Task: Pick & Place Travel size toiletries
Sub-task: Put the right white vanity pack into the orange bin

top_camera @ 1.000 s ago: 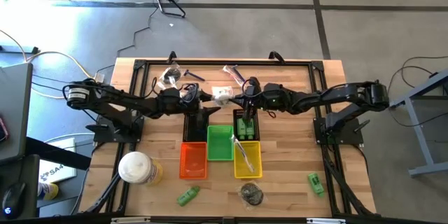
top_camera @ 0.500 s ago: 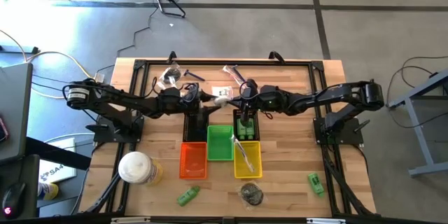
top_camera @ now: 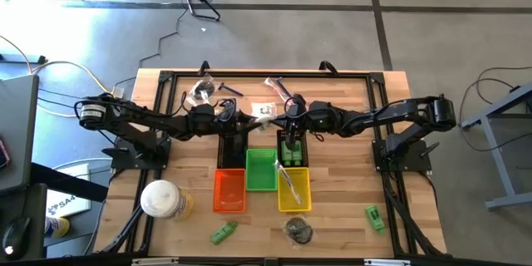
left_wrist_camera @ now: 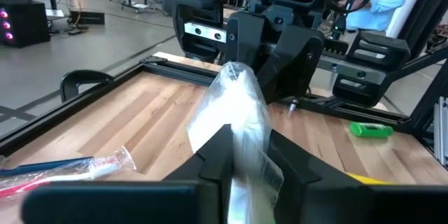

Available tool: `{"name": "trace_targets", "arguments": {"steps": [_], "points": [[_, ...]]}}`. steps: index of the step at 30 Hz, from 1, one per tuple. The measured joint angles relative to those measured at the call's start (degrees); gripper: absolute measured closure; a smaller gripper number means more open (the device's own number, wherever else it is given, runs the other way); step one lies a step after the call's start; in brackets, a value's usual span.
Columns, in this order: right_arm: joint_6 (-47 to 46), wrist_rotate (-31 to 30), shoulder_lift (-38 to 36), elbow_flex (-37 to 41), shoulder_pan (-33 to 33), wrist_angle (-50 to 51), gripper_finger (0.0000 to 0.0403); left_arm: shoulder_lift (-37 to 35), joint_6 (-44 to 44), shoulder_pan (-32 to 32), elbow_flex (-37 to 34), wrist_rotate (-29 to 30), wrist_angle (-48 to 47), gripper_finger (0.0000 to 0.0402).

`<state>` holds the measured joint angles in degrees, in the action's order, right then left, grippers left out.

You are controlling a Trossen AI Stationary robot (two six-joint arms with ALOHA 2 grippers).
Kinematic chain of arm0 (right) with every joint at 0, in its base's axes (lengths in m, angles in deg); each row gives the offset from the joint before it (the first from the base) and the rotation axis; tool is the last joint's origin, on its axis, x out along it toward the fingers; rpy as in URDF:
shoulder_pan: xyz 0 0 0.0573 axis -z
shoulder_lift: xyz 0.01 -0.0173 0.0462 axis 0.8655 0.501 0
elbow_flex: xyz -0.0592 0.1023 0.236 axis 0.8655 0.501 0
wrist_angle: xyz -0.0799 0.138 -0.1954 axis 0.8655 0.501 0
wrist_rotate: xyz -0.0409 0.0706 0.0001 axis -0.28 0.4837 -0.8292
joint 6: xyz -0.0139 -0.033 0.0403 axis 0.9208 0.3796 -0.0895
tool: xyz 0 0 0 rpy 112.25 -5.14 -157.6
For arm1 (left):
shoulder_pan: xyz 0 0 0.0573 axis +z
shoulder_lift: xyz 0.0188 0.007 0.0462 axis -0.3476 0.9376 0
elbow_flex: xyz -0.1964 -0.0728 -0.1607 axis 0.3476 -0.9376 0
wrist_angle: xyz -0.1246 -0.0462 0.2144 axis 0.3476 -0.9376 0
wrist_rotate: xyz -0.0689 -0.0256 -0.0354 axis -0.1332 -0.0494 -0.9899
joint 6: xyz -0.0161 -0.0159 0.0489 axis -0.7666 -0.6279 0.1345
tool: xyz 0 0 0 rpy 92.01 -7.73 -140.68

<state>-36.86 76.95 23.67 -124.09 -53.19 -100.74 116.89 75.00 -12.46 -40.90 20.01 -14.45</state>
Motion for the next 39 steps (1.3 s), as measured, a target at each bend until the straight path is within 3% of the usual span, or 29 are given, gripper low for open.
{"name": "trace_targets", "arguments": {"steps": [6, 12, 16, 24, 28, 33, 39], "points": [[0.0, 2.5, 0.0, 0.0, 0.0, 0.0, 0.0398, 0.0, 0.0, 0.0, 0.0, -0.2, -0.3, 0.0373], [0.0, -1.3, 0.0, 0.0, 0.0, -0.4, 0.0388, 0.0, 0.0, 0.0, 0.0, 0.0, -0.9, 0.0378], [0.3, -2.5, -0.4, 0.0, 0.0, -0.6, 0.0343, 0.0, 0.0, 0.0, 0.0, 0.0, -1.3, 0.0378], [1.1, -2.6, -1.1, 0.0, 0.0, -0.4, 0.0199, 0.0, 0.0, 0.0, 0.0, -0.5, -1.7, 0.0379], [1.5, -3.3, -3.3, 0.0, 0.0, 3.7, 0.0147, 0.0, 0.0, 0.0, 0.0, -0.7, -1.7, 0.0379], [1.5, -8.0, -9.0, 0.0, 0.0, 13.5, 0.0128, -0.4, -0.3, 0.0, 0.0, -3.4, -1.9, 0.0379], [1.5, -8.5, -14.9, 0.0, 0.0, 20.6, 0.0137, -3.1, -2.0, 0.0, 0.0, -5.0, -5.7, 0.0379]]}}
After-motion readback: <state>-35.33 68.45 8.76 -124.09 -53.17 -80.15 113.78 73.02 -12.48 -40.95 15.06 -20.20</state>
